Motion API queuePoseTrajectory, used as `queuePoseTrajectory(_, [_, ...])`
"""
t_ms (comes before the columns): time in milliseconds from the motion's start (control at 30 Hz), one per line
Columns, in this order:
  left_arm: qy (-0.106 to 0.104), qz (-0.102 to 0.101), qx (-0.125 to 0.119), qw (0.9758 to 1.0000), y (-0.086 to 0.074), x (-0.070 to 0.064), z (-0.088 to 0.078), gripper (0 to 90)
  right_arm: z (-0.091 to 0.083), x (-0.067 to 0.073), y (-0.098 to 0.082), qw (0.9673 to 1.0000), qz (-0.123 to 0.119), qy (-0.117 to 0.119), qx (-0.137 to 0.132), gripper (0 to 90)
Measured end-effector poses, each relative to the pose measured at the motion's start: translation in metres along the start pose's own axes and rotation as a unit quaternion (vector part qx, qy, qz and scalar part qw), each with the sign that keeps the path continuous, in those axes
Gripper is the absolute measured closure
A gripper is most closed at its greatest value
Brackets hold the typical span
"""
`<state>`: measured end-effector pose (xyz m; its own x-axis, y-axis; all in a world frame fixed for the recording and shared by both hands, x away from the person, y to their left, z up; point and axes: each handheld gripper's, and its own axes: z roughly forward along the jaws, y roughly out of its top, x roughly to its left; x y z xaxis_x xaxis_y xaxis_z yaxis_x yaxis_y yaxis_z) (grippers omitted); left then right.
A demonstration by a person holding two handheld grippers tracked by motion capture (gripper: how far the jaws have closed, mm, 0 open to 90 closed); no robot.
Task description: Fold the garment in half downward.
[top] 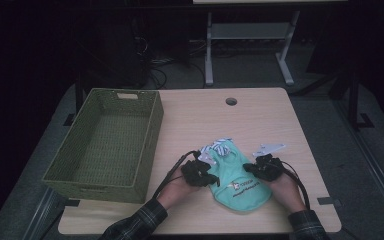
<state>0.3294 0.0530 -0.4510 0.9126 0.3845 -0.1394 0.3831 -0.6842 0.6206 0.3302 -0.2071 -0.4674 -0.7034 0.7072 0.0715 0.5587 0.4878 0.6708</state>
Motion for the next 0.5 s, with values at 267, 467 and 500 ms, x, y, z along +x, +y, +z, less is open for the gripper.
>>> queuePoseTrajectory(267, [0.019,-0.017,-0.023,0.9994,0.008,0.018,-0.014,67.6,0.0,-0.001,0.0,1.0,0.001,0.003,-0.001,90.0])
queuePoseTrajectory(467, [0.04,-0.038,-0.048,0.9973,0.013,0.032,-0.025,58.0,0.0,-0.001,-0.001,1.0,0.002,0.002,-0.001,90.0])
queuePoseTrajectory(500, [0.046,-0.032,-0.047,0.9973,0.014,0.035,-0.026,56.8,0.0,0.0,0.0,1.0,0.0,0.001,-0.001,90.0])
